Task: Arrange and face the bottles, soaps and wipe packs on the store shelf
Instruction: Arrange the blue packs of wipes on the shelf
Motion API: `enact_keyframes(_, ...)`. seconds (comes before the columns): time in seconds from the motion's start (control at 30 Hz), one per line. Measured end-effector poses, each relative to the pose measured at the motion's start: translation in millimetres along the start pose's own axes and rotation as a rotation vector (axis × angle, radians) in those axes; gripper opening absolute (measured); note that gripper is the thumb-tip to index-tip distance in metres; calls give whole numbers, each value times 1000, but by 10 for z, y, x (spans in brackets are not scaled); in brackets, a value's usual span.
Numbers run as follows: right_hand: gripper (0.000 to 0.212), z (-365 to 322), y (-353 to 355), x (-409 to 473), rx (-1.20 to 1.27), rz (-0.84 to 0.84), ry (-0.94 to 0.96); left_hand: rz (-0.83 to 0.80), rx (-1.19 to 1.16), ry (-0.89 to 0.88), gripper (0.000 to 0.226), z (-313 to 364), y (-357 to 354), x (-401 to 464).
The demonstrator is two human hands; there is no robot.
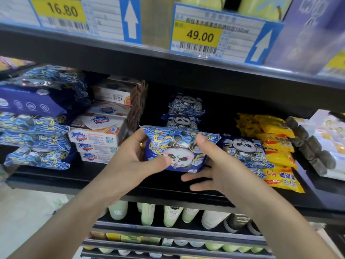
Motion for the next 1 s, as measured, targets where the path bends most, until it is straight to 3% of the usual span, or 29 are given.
enact_keyframes(0.17,60,28,35,43,123,-61,-59,-32,78,-68,55,9,-7,-15)
enact_keyframes(0.33,87,110,74,112,279,-22,-50,-41,120,-112,55,5,14,-38)
enact_keyframes(0.47,78,151,106,103,316,20,18,-24,129,-75,69,-58,19,-56)
enact_keyframes(0.57,61,139,122,56,275,28,85,-14,174,35,68,-121,15,-67)
enact_keyframes(0.67,52,131,121,17,199,19,156,43,245,131,45,-138,17,-67)
enact_keyframes(0.8,58,150,125,-38,49,14,275,151,-27,362,23,-130,14,-17)
enact_keyframes(0.87,63,160,123,-66,-9,-1,336,152,-158,473,30,-108,17,-6)
enact_keyframes(0.93,67,179,125,-81,-65,-10,389,43,-197,551,54,-65,0,-37)
enact_keyframes(1.0,72,201,123,-92,-106,-16,425,-55,-192,585,63,-26,-23,-20)
Point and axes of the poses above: each hand's wrist, its own x-axis towards the middle knuckle, its own y-axis out of the back of the hand, z = x × y, the point moved 2 cm from there along x, towards the middle knuckle, and after that the axes turned 5 degrees about x, right-handed, at the moved point
